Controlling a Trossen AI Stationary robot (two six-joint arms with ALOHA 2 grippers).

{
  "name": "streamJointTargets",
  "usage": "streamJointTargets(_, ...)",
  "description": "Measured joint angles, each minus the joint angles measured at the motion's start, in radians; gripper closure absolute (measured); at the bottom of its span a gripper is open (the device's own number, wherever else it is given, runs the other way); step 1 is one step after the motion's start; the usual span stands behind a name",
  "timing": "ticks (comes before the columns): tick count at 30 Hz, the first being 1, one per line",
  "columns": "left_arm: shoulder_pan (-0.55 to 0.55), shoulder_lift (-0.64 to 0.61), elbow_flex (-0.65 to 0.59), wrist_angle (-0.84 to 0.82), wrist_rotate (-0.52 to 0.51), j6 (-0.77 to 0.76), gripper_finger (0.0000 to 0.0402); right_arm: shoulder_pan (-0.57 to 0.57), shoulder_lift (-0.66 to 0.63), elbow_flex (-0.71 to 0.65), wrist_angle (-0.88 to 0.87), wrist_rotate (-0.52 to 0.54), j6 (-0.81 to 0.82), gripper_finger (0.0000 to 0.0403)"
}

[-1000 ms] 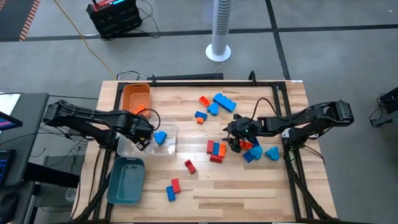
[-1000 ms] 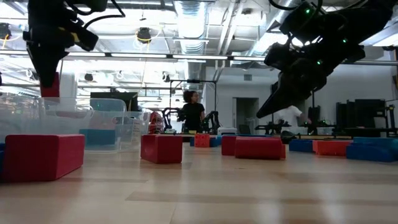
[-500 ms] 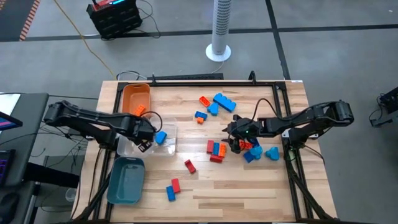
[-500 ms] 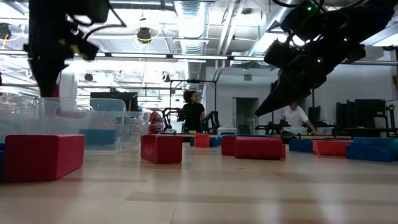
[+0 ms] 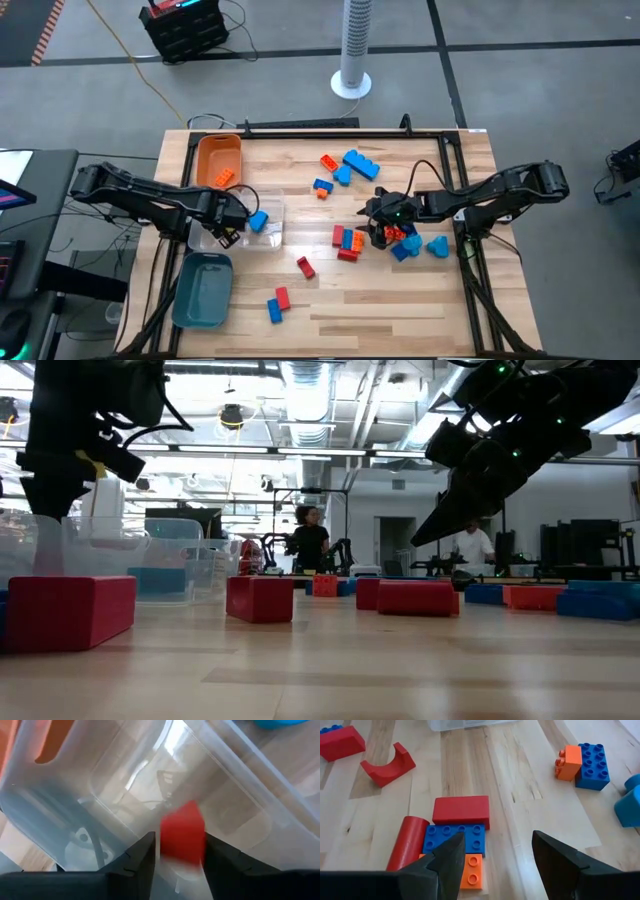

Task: Sort blocks
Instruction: Put the red block into the left transparent bin, then put the orange game piece into the orange bin

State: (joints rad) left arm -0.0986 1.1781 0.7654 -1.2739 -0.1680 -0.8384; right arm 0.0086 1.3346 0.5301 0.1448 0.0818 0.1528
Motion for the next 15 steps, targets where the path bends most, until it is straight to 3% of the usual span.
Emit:
streamJointTargets(8,0.000,0.000,0.048,-0.034,0.047,0.022,0.0229,-0.006,0.000,0.000,-0.001,0.000,0.005,0.0164)
streamJointTargets(15,0.000,0.000,0.185,-0.022,-0.020,0.034,0.0229,-0.018,0.000,0.000,0.003,0.001,0.008,0.0164)
